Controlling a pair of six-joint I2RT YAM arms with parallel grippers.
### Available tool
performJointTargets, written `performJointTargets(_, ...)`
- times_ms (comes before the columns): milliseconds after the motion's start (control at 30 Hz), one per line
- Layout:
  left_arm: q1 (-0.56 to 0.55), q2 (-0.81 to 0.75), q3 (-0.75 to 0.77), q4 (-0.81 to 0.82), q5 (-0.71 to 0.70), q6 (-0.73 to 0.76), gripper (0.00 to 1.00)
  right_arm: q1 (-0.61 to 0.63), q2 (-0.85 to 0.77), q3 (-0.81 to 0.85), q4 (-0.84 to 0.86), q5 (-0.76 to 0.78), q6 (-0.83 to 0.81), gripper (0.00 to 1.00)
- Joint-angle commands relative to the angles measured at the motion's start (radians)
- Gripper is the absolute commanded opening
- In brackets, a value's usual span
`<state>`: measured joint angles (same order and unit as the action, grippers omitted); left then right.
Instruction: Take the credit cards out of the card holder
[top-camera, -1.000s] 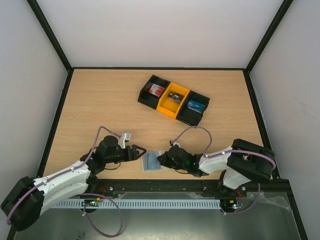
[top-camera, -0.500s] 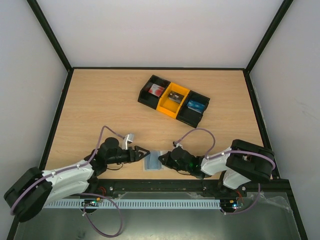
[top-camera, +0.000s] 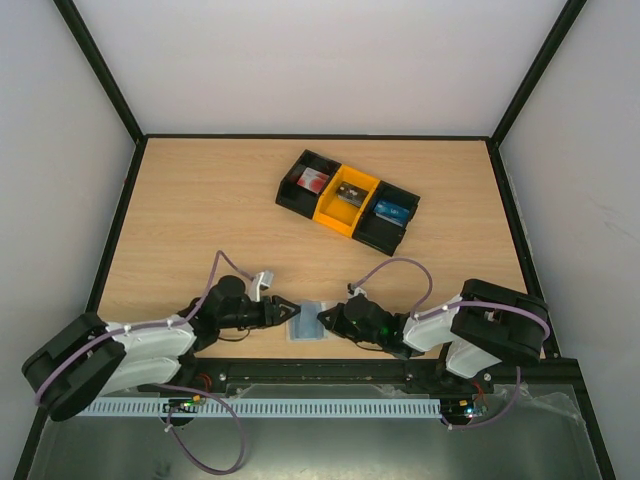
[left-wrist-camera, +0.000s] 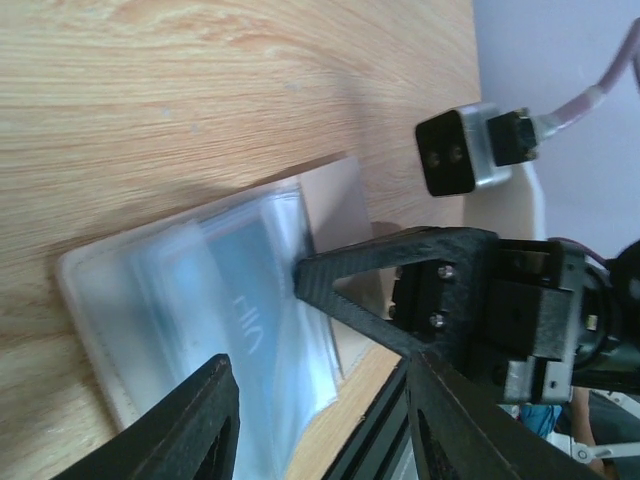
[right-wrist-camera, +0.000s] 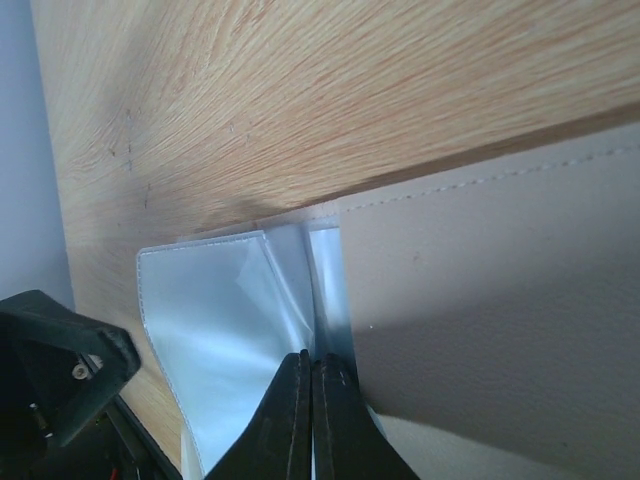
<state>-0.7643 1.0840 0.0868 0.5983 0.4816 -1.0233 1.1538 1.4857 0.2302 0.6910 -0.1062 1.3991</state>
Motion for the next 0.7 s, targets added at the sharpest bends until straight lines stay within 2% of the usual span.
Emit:
performJointTargets(0,-0.006,0.063,0.005,0.053,-0.016,0.032,0.47,0.007,0.013,-0.018,0.032,0.030,0.009,0.02)
performJointTargets(133,-0.006,0.122,0.006,0.082,-0.004,0.038,0.38,0.007,0.015,-0.030,0.059,0.022,0.012,0.02)
performJointTargets(333,-0.006,0.173,0.007,0.080,-0.016,0.061,0.32,0.008,0.001,-0.037,0.052,0.030,0.006,0.03)
performJointTargets(400,-0.006,0.186,0.007,0.076,-0.018,0.066,0.27,0.009,-0.025,0.007,-0.057,0.049,-0.050,0.08)
performJointTargets(500,-0.005,0.206,0.008,0.082,-0.013,0.070,0.23,0.028,-0.046,0.133,-0.344,0.086,-0.147,0.16)
performJointTargets(667,-0.006,0.221,0.017,0.082,-0.012,0.074,0.16,0.068,-0.059,0.209,-0.472,0.141,-0.173,0.23)
